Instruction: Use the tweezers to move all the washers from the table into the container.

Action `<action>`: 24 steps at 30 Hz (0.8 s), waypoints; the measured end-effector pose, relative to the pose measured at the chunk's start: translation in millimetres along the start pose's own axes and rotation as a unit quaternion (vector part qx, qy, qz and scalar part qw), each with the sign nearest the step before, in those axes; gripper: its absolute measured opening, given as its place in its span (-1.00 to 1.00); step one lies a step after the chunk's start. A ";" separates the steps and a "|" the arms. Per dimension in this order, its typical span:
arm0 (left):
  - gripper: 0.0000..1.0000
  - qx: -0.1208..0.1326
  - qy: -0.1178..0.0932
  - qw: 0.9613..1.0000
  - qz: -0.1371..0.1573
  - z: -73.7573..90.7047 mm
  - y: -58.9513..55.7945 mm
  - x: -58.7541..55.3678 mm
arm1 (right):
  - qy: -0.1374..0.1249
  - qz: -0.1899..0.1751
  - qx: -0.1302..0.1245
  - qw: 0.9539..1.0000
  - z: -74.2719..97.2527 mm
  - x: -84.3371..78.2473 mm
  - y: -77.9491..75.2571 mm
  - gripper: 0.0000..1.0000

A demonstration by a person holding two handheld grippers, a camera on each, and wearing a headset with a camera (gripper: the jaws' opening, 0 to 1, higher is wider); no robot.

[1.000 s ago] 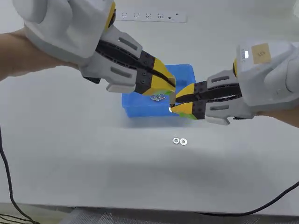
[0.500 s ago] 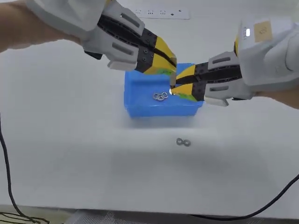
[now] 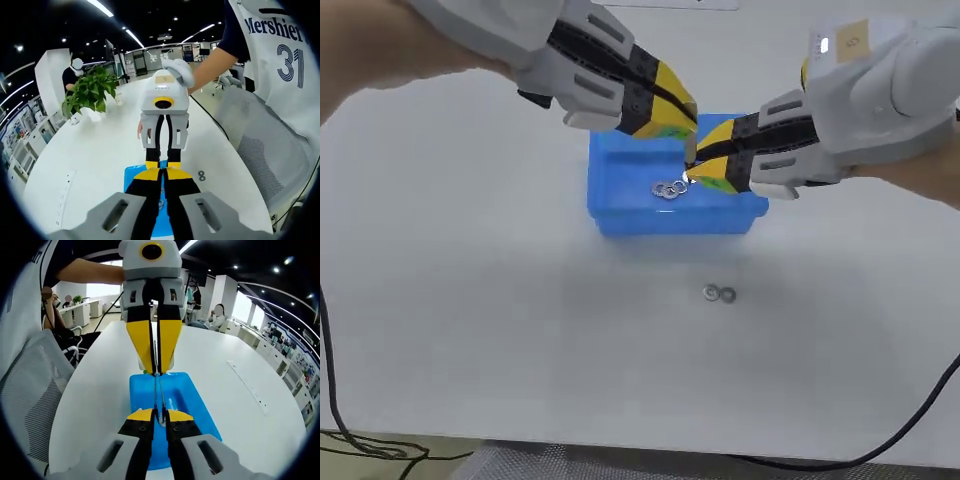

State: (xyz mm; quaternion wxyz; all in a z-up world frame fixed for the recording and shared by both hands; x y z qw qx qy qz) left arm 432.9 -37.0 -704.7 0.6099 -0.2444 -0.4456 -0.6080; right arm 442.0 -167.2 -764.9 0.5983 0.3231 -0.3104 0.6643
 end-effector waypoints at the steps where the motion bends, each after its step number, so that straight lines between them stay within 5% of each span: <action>1: -0.90 -0.001 0.000 1.000 0.009 -2.4 1.3 -3.6 | 0.002 -0.006 0.002 1.000 -1.3 -3.0 -1.2 -0.80; 12: -0.90 -0.005 0.003 0.999 0.043 -17.4 6.9 -24.2 | 0.020 -0.028 0.016 0.999 -12.4 -20.8 -7.8 -0.80; 24: -0.89 -0.007 0.005 0.999 0.046 -20.7 9.0 -29.2 | 0.019 -0.035 0.017 0.999 -11.9 -24.0 -6.4 -0.80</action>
Point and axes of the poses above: the centre of the closed fingertips' face, and the gripper's own axes: z roughly backward along the fingers, y roughly to its left, x roughly out of its top, the point moved 9 cm from there along z, roughly backward along the fingers, and after that the axes turned 10 degrees about x, right-handed, at the moved point
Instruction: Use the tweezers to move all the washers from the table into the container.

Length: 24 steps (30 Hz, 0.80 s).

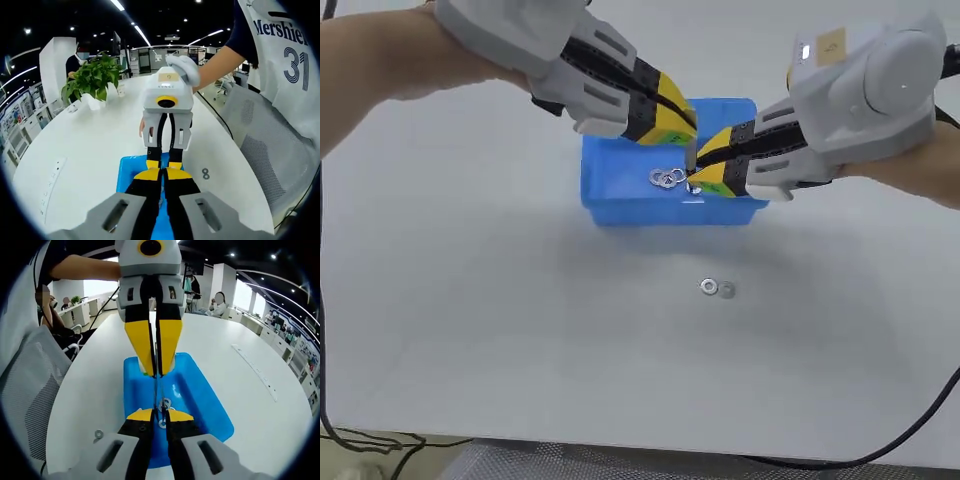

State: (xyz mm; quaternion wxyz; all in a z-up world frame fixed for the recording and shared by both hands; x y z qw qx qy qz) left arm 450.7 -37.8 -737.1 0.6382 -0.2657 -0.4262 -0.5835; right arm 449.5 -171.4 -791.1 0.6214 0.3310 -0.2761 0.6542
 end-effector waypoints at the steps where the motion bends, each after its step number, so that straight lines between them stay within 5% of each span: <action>1: -0.89 0.000 0.000 1.000 -0.002 -0.3 -0.1 0.8 | -0.001 0.001 -0.001 1.000 0.6 0.3 0.5 -0.80; 13: -0.89 0.007 -0.012 0.999 -0.044 11.6 -14.3 32.2 | -0.028 0.018 -0.031 0.999 20.6 18.8 16.9 -0.79; 24: -0.89 0.007 -0.023 0.998 -0.063 20.4 -46.3 55.8 | -0.051 0.015 -0.056 0.997 41.3 21.8 53.9 -0.78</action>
Point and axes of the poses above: the centre of the closed fingertips' face, and the gripper's own axes: z roughly backward along the fingers, y roughly to its left, x roughly out of its top, the point moved 9 cm from there along z, roughly backward along the fingers, and after that the axes turned 10 degrees about x, right-handed, at the moved point
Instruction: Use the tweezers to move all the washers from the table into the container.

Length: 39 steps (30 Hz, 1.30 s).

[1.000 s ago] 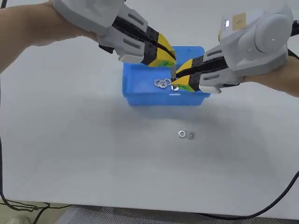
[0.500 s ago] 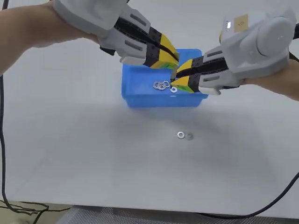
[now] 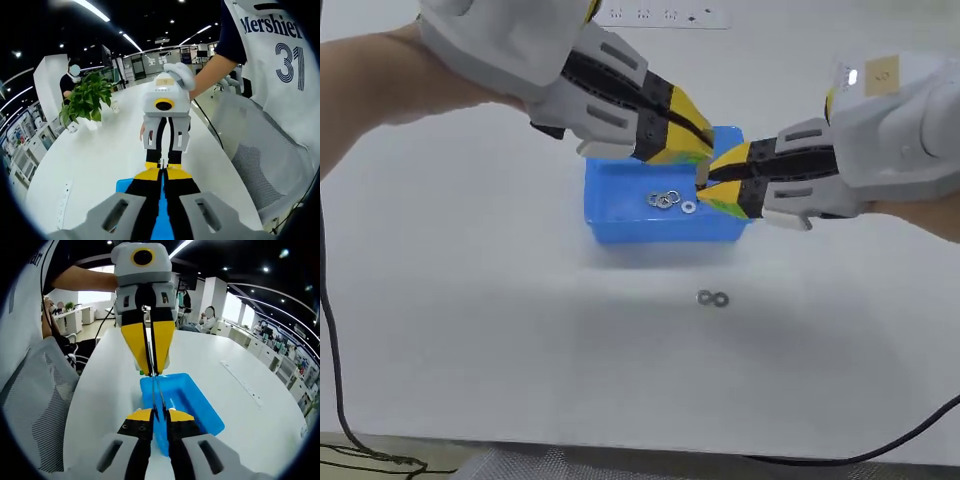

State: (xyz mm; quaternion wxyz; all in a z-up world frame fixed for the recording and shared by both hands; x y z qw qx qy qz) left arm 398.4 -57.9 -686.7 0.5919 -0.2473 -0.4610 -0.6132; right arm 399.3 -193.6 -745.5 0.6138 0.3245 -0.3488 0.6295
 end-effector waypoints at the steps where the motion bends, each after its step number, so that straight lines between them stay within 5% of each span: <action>1: -0.89 -0.002 -0.001 1.000 0.001 -0.4 -2.9 1.1 | -0.001 -0.001 0.000 1.000 1.1 -0.7 3.6 -0.78; 19: -0.90 -0.023 -0.001 0.999 0.031 -14.5 -60.0 -7.6 | 0.003 -0.038 0.011 0.999 -1.3 -31.0 53.1 -0.72; 39: -0.90 -0.033 0.007 0.998 0.052 -22.4 -67.3 -25.9 | 0.000 -0.058 0.037 0.998 -17.2 -43.3 60.1 -0.72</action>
Point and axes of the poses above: the centre of the closed fingertips' face, and the gripper's own axes: z roughly backward along the fingers, y roughly to its left, x roughly out of its top, the point moved 9 cm from there along z, roughly backward along the fingers, and after that the axes turned 10 degrees about x, right-handed, at the moved point
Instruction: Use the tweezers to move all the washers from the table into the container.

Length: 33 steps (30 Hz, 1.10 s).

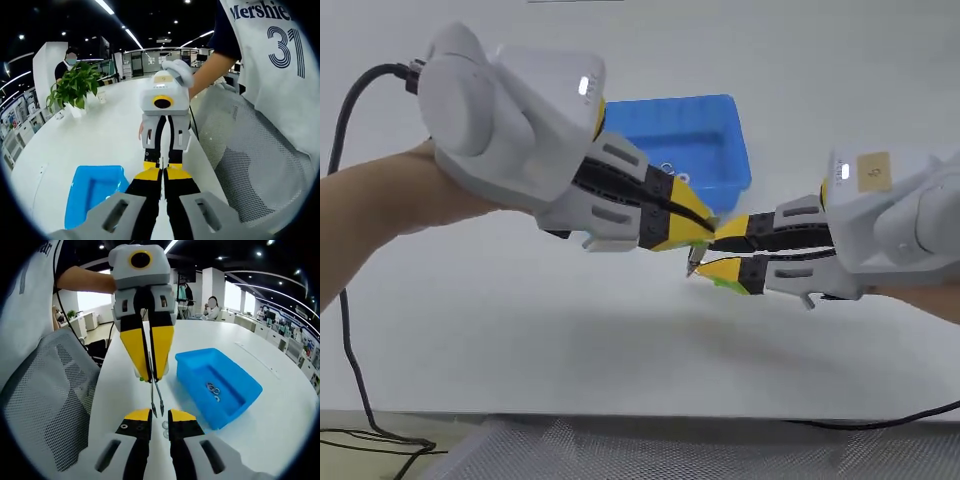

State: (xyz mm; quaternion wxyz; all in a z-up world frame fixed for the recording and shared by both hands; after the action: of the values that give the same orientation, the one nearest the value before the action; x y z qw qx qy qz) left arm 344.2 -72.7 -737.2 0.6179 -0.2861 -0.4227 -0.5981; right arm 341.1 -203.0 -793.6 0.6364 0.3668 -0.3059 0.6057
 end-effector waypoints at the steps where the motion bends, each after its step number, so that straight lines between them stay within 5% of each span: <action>1: -0.90 0.000 0.000 1.000 -0.001 -0.5 0.1 0.0 | -0.001 -0.001 -0.001 1.000 -0.1 -0.4 -0.1 -0.72; 33: -0.90 -0.001 -0.021 1.000 0.022 -6.1 5.2 -7.3 | -0.005 -0.010 -0.008 1.000 -1.9 -6.2 -5.8 -0.73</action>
State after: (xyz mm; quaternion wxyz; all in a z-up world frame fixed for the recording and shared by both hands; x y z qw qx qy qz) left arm 351.0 -73.7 -745.6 0.6211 -0.3088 -0.4287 -0.5788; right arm 346.3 -204.8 -800.4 0.6440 0.3679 -0.3107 0.5945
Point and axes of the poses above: the centre of the closed fingertips' face, and the gripper's own axes: z roughly backward along the fingers, y roughly to its left, x roughly out of its top, the point moved 9 cm from there along z, roughly backward along the fingers, and after that the axes turned 10 degrees about x, right-handed, at the moved point
